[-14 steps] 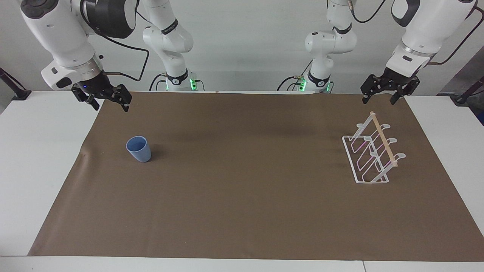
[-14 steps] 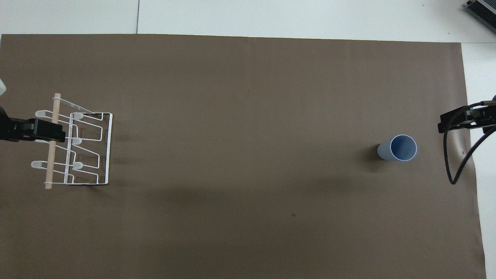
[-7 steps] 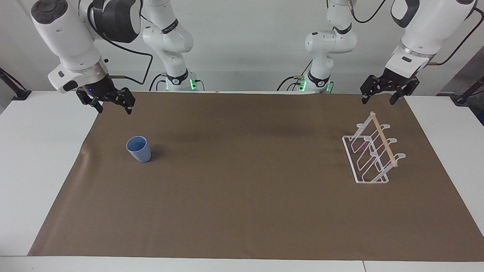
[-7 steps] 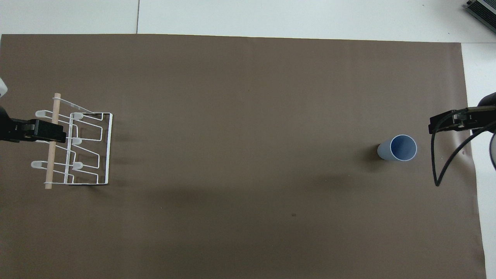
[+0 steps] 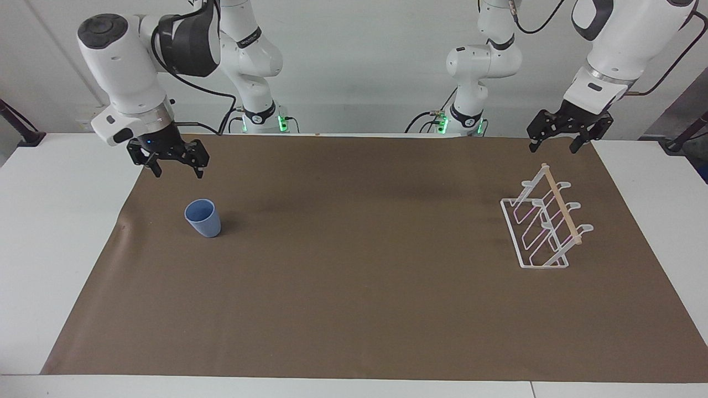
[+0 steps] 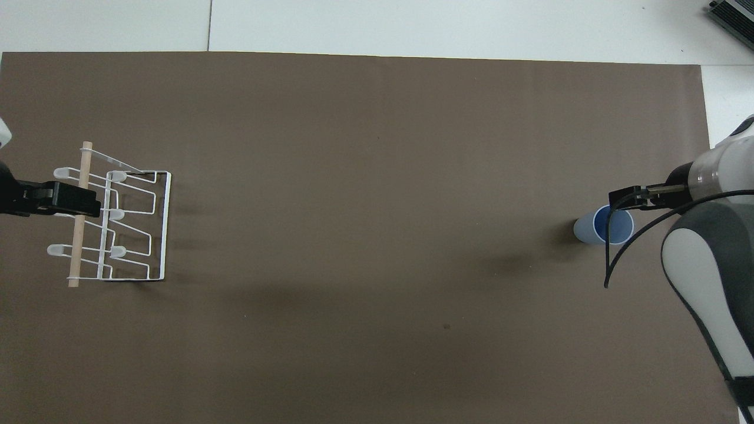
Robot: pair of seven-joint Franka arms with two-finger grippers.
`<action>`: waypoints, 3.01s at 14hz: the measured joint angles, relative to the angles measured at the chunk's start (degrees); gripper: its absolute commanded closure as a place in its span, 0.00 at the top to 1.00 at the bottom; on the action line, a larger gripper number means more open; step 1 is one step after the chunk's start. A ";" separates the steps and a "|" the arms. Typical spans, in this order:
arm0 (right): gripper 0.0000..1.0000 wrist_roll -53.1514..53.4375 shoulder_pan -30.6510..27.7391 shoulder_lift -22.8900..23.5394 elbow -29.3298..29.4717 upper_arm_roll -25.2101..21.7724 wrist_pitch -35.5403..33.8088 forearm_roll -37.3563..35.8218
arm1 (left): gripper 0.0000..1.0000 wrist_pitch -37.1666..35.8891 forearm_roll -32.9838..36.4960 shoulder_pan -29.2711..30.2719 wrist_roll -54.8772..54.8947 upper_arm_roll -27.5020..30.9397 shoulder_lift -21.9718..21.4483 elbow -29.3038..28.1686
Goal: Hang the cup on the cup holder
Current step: 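Lower the right gripper onto the light blue cup and grasp it, then lift the blue cup with the right gripper and tip it sideways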
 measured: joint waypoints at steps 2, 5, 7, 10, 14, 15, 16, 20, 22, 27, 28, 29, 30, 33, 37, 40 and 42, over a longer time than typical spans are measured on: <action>1.00 0.00 0.00 0.60 -1.85 -0.01 1.74 0.00 | 1.00 0.00 0.00 0.00 0.00 0.00 0.00 -0.01; 1.00 0.00 -0.01 3.38 -3.93 -0.02 4.18 0.01 | 1.00 0.00 0.00 0.00 0.00 0.00 0.00 -0.02; 1.00 0.00 -0.03 4.86 -5.24 -0.04 7.00 0.01 | 1.00 0.00 0.00 0.00 0.00 0.00 -0.02 -0.03; 1.00 0.00 -0.03 5.60 -7.20 -0.04 9.64 0.01 | 1.00 0.00 0.00 0.00 0.00 0.00 -0.05 -0.08; 1.00 0.00 -0.03 5.64 -9.64 -0.04 11.20 0.04 | 1.00 0.00 0.00 0.00 0.00 0.00 -0.14 -0.22; 1.00 0.00 -0.03 5.64 -10.40 -0.04 12.11 0.04 | 1.00 0.00 0.00 0.00 0.00 0.00 -0.18 -0.25; 1.00 0.00 -0.03 5.64 -11.21 -0.04 13.23 0.04 | 1.00 0.00 0.00 0.00 0.00 0.00 -0.23 -0.28; 1.00 0.00 -0.03 5.66 -13.95 -0.05 16.50 0.05 | 1.00 0.00 0.00 0.00 0.00 0.01 -0.37 -0.35; 0.91 0.00 -0.03 5.68 -14.58 -0.05 16.90 0.05 | 1.00 0.00 0.00 0.00 0.00 0.01 -0.38 -0.37; 0.32 0.00 -0.03 5.68 -14.96 -0.05 17.43 0.05 | 1.00 0.00 0.00 0.00 0.00 0.01 -0.39 -0.43; 0.22 0.00 -0.03 5.68 -14.97 -0.05 17.43 0.05 | 1.00 0.00 0.00 0.00 0.00 0.01 -0.39 -0.43; 0.14 0.00 -0.03 5.68 -14.97 -0.05 17.43 0.05 | 1.00 0.00 0.00 0.00 0.00 0.01 -0.39 -0.43; 0.07 0.00 -0.03 5.68 -14.98 -0.05 17.43 0.05 | 1.00 0.00 0.00 0.00 0.00 0.01 -0.39 -0.43; 0.00 0.00 -0.04 5.67 -14.98 -0.05 17.52 0.04 | 1.00 0.00 0.00 0.00 0.00 0.01 -0.39 -0.43; 0.00 0.00 -0.04 5.67 -14.98 -0.05 17.54 0.06 | 1.00 0.00 0.00 0.00 0.00 0.01 -0.39 -0.43; 0.00 0.00 -0.04 5.67 -14.98 -0.05 17.54 0.06 | 1.00 0.00 -0.22 0.00 -0.03 0.03 -0.39 -0.44; 0.00 0.00 -0.04 5.67 -14.98 -0.05 17.54 0.06 | 1.00 0.00 -0.47 0.00 -0.06 0.03 -0.39 -0.49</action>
